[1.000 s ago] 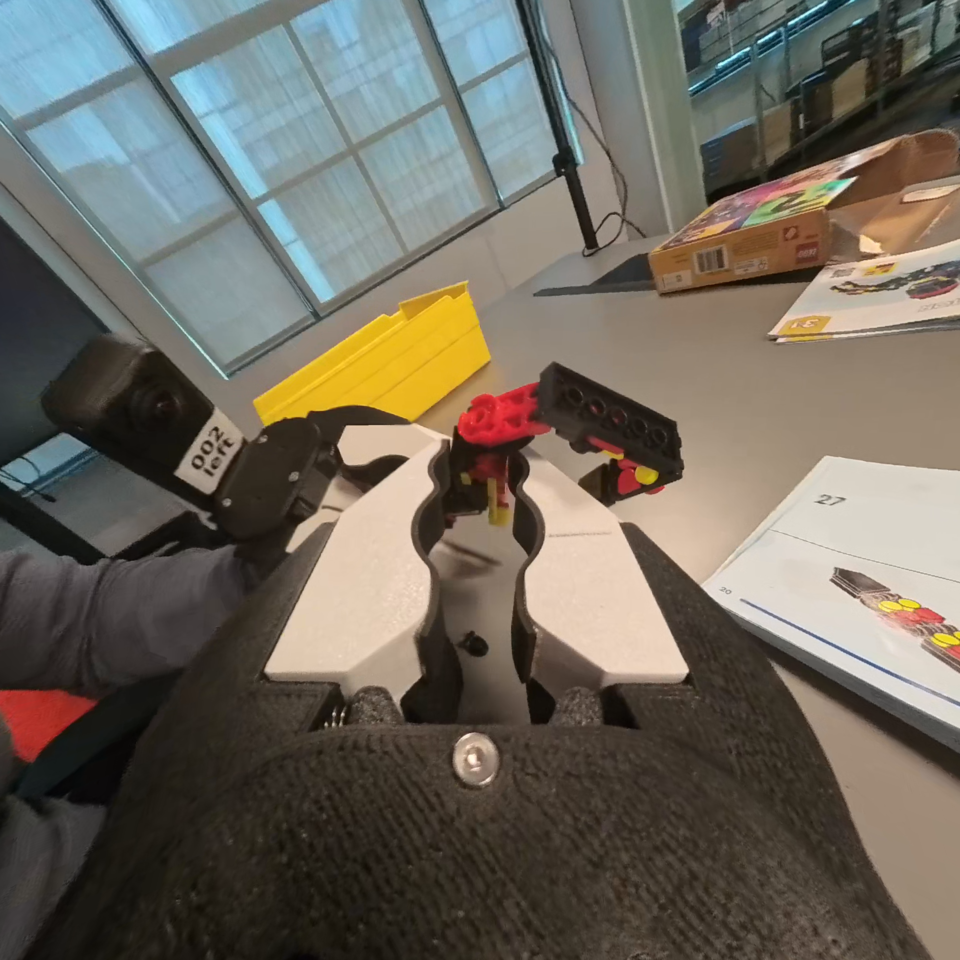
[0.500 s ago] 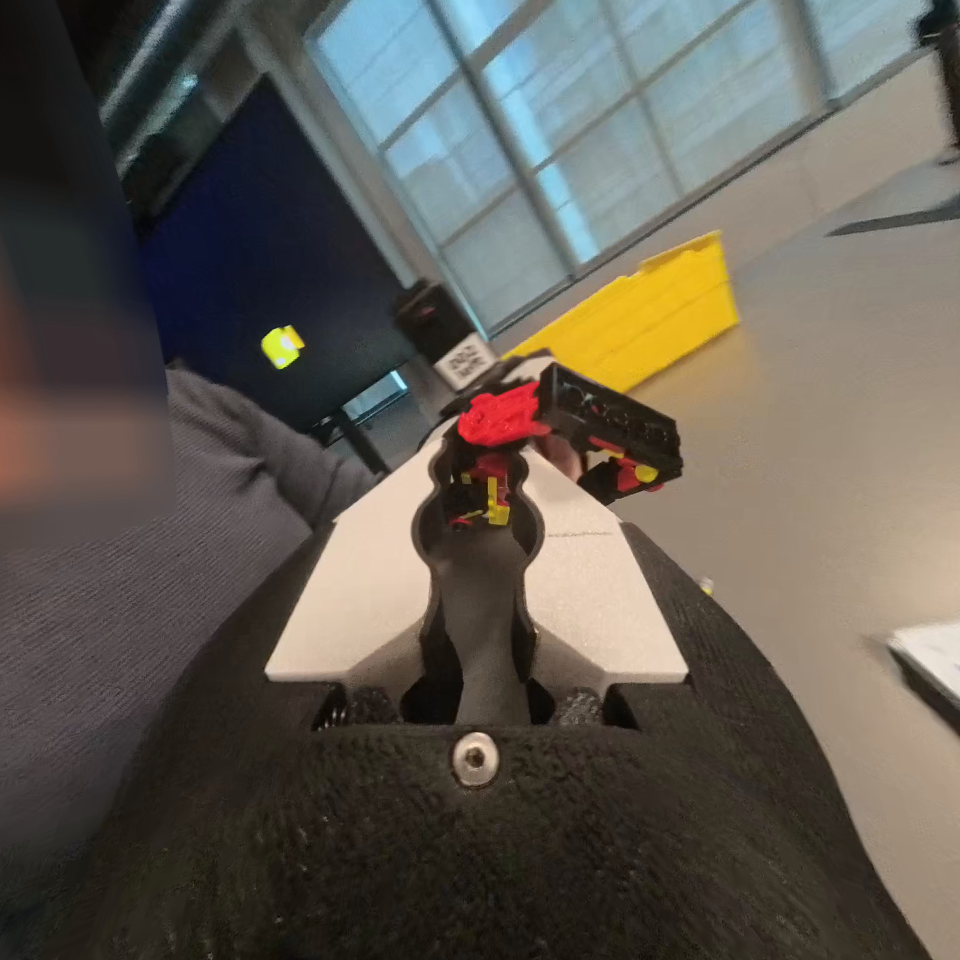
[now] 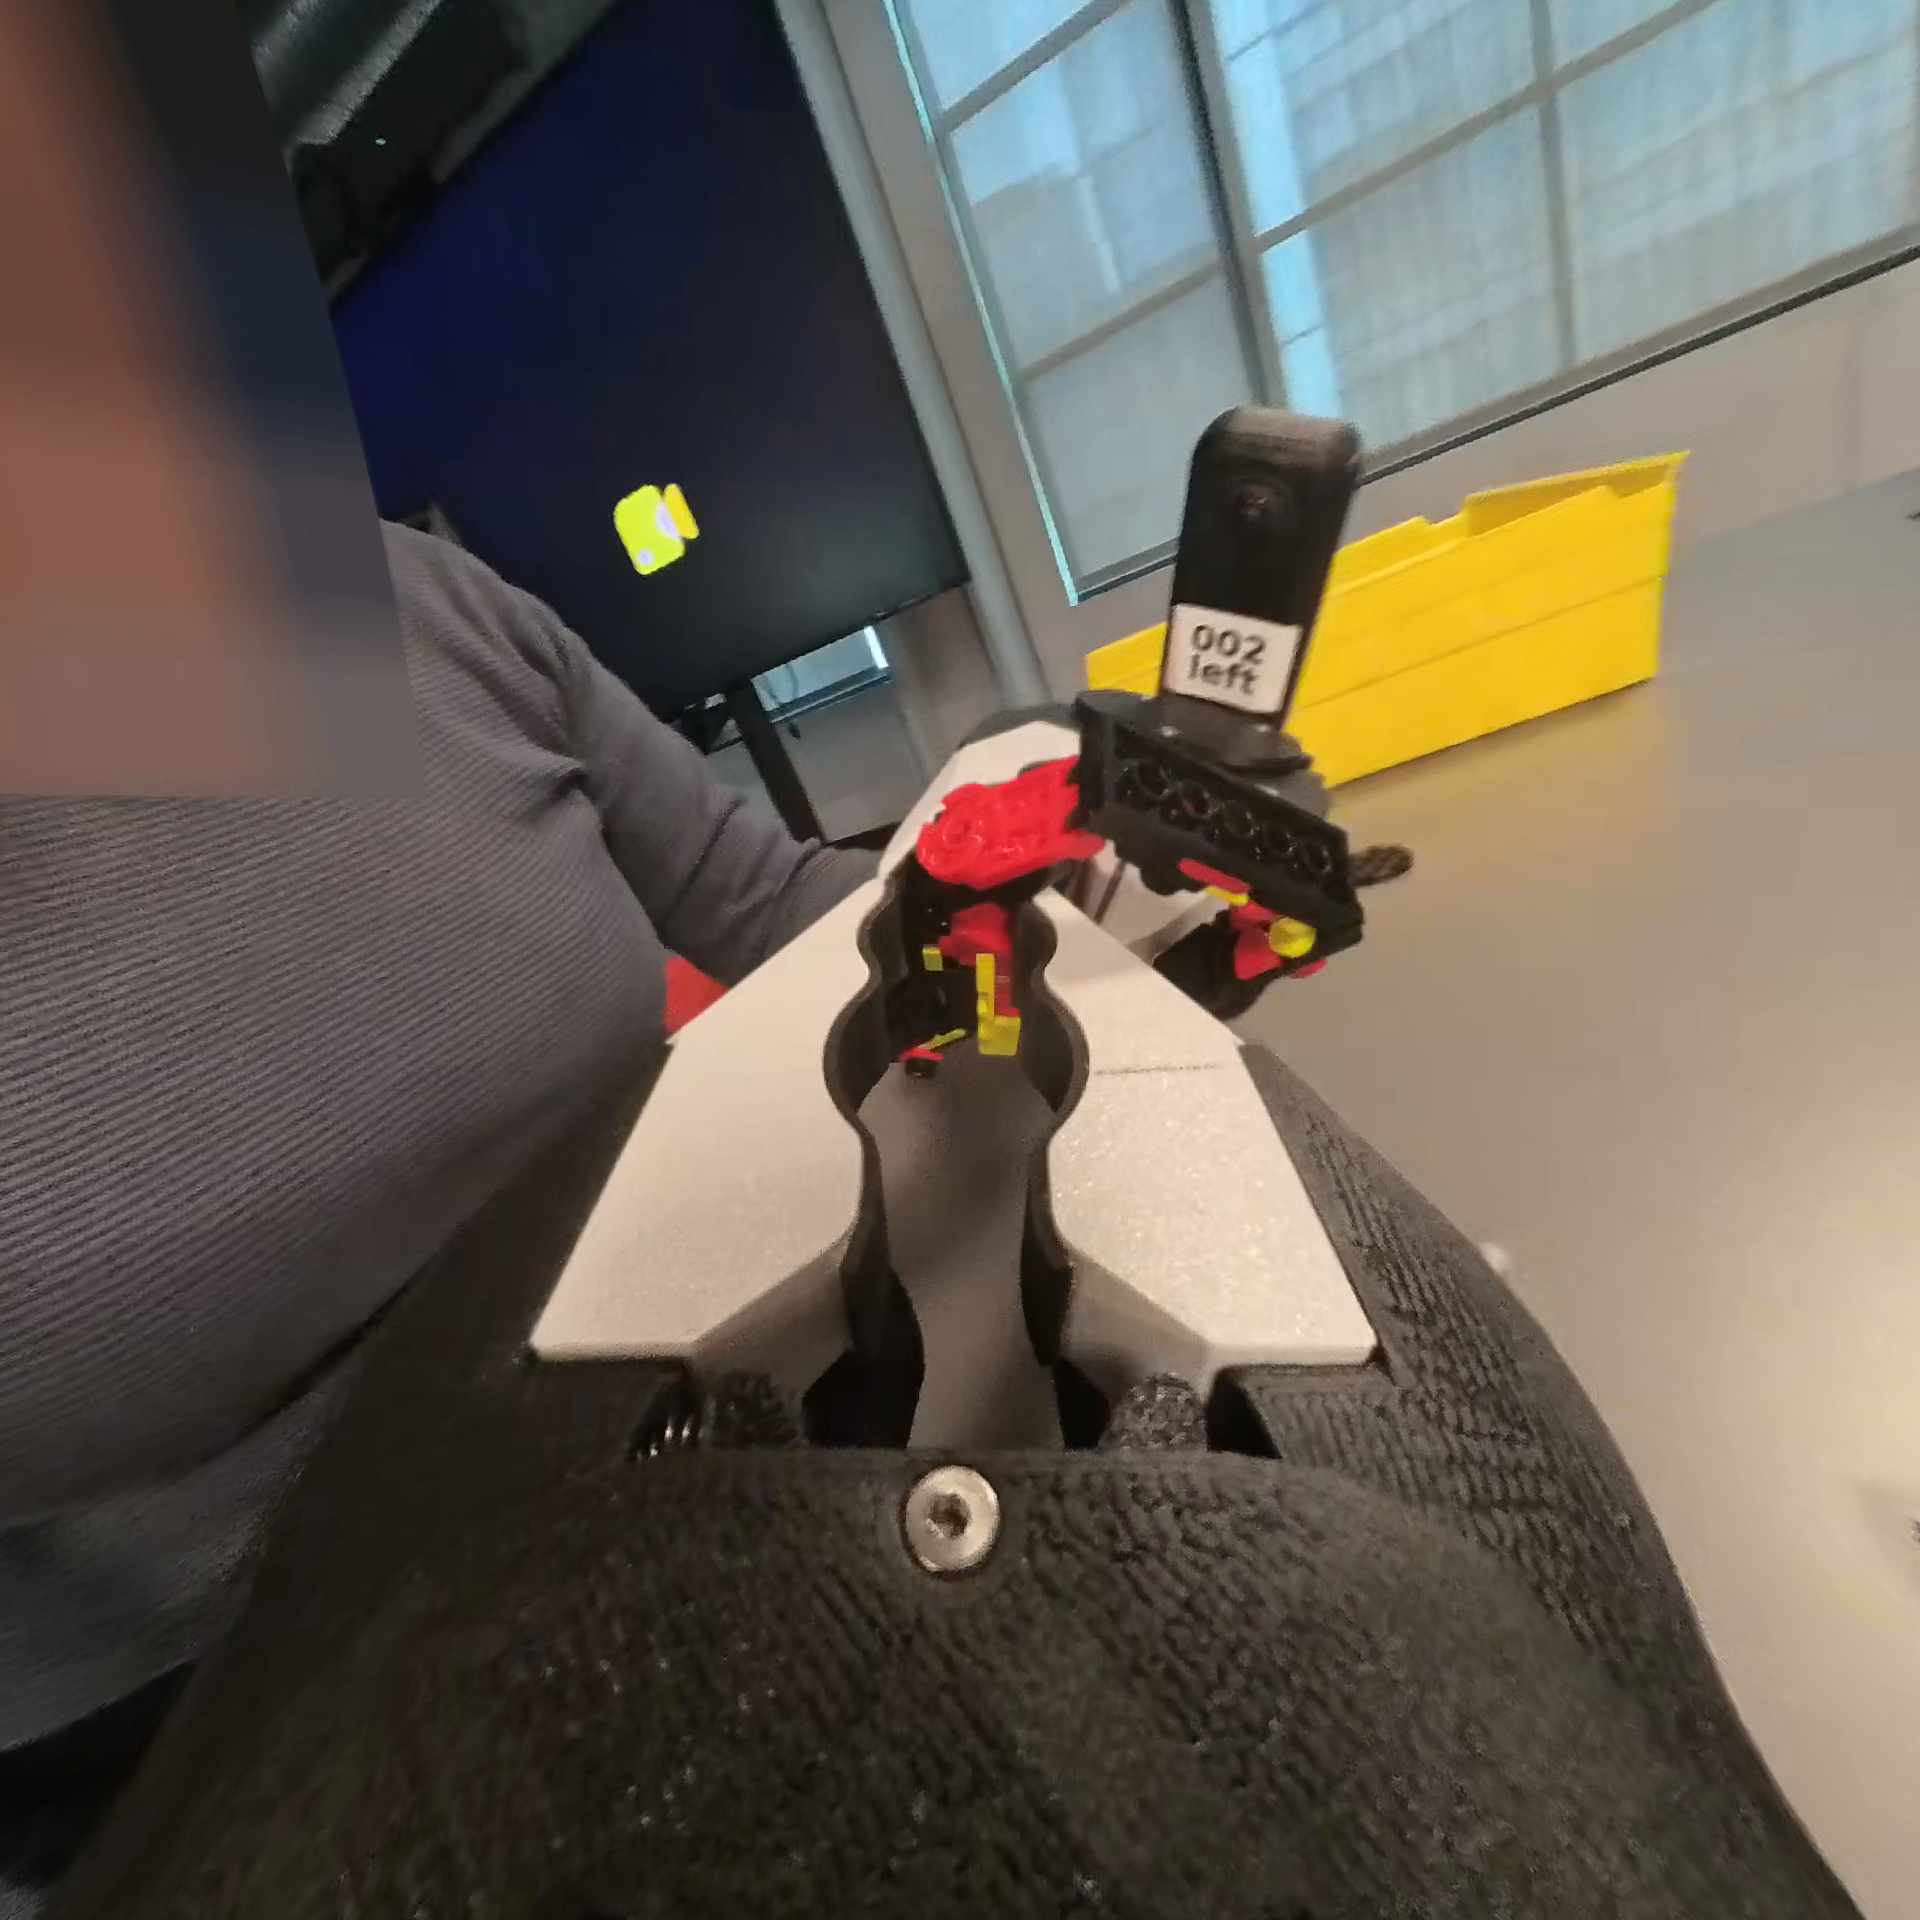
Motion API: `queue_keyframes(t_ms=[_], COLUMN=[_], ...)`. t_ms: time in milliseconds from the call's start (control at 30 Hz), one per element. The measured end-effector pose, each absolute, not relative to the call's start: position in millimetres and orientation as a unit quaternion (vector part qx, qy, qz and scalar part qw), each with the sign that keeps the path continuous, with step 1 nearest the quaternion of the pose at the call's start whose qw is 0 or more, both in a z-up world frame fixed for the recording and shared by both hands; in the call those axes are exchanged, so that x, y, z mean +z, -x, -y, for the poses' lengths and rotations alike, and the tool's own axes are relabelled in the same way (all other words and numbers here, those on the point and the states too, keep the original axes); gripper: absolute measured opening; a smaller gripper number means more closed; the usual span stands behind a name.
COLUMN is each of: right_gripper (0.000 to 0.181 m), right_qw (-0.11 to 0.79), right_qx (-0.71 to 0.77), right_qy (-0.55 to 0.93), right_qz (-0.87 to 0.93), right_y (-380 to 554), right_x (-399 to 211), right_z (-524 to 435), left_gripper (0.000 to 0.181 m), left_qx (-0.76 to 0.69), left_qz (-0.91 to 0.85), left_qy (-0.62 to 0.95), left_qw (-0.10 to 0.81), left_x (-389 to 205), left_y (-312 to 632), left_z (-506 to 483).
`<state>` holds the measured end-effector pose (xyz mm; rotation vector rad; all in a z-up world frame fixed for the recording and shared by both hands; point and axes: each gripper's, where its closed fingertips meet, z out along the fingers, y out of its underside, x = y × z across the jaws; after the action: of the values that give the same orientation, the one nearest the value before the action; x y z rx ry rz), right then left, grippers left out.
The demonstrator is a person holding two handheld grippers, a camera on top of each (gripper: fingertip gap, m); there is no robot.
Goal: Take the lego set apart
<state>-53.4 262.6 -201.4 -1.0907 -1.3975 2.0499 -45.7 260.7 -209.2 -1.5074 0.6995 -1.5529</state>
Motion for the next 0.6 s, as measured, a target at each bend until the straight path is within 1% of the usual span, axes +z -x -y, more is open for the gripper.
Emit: queue_keyframes(t_ms=[100, 233, 467, 533, 600], right_gripper=[0.019, 0.019, 0.018, 0.018, 0.017], right_qw=[0.268, 0.329, 0.383, 0.407, 0.431], right_qx=[0.724, 0.707, 0.659, 0.638, 0.618], right_qy=[0.404, 0.419, 0.432, 0.432, 0.428], right_qz=[0.490, 0.466, 0.482, 0.490, 0.499], right_y=[53.6, 50.5, 54.1, 55.1, 56.0], right_x=[-196.5, -190.5, -194.3, -194.4, -193.8], right_z=[-276.8, -296.1, -302.6, -303.8, -304.0], left_gripper=[0.041, 0.041, 0.046, 0.051, 0.052], left_qx=[-0.575, -0.559, -0.555, -0.559, -0.566], left_qz=[-0.278, -0.280, -0.282, -0.273, -0.260], left_qy=[0.628, 0.648, 0.663, 0.665, 0.666], left_qw=[0.445, 0.435, 0.416, 0.413, 0.410], left_x=[-215.2, -220.4, -228.9, -228.6, -228.0], left_y=[50.4, 53.2, 46.6, 46.1, 45.9], left_z=[-270.0, -271.8, -271.4, -272.9, -274.9])
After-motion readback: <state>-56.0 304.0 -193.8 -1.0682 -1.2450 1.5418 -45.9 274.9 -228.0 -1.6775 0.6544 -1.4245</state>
